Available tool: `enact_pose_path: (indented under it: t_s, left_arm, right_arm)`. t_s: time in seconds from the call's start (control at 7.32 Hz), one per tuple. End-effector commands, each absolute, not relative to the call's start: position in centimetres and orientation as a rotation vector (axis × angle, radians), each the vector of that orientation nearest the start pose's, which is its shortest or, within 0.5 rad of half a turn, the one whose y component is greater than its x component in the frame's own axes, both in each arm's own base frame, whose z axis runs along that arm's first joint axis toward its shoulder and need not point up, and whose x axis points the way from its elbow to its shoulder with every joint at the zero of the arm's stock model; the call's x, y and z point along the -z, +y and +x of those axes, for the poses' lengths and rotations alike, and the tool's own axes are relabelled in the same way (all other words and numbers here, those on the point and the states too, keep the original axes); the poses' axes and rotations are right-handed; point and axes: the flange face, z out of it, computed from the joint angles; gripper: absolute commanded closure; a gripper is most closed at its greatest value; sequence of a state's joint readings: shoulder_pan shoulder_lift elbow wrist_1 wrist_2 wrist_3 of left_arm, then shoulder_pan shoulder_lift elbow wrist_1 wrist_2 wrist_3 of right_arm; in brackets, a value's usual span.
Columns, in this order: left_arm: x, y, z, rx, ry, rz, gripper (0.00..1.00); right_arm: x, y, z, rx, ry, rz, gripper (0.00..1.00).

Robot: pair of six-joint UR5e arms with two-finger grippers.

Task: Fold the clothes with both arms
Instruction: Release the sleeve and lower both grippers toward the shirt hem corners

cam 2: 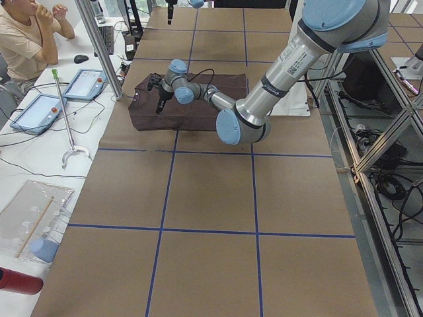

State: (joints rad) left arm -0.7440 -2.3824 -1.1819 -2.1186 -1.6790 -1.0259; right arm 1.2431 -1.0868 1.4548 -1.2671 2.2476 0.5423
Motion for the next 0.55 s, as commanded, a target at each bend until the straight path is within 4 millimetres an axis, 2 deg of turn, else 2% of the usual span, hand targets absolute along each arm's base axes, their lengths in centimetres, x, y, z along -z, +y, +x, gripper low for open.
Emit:
enact_pose_path:
  t_s: [0.0, 0.14, 0.27, 0.41]
  left_arm:
    - [-26.1, -59.5, 47.9, 0.062, 0.935, 0.483, 0.00]
    - [-26.3, -57.4, 46.0, 0.051, 0.963, 0.497, 0.00]
    - [-26.2, -55.0, 44.1, 0.026, 1.007, 0.486, 0.00]
    - [-27.8, -50.9, 43.6, -0.003, 1.028, 0.466, 0.00]
  right_arm:
    - [-35.4, -63.3, -20.4, -0.075, -0.909, 0.284, 0.00]
    - [-33.4, -58.9, -24.6, -0.111, -0.912, 0.295, 0.00]
    - [-31.4, -53.3, -27.9, -0.155, -0.963, 0.254, 0.00]
    - [-29.0, -47.2, -30.5, -0.210, -1.020, 0.214, 0.00]
